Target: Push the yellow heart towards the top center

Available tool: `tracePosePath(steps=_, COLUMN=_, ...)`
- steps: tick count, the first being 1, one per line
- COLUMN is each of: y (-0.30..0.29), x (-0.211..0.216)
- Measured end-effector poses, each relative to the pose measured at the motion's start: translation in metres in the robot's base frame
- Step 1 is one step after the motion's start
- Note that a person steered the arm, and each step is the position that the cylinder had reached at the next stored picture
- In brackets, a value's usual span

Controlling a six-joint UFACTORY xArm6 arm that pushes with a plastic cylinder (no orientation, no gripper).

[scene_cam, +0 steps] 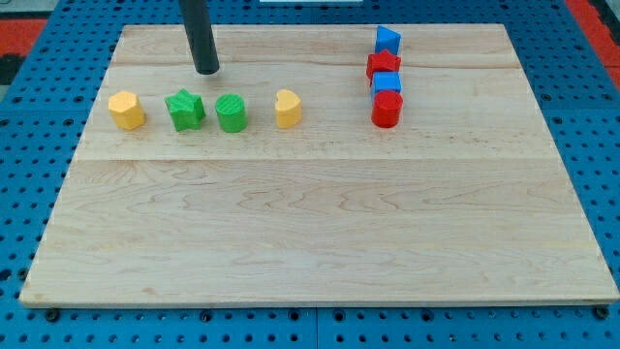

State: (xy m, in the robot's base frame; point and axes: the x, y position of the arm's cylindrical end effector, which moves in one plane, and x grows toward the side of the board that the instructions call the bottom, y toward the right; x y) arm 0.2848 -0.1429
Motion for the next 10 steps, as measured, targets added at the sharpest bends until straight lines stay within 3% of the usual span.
tracePosePath(steps=8, y=0.013, x=-0.002)
tracePosePath(steps=10, y=0.122, x=-0.047)
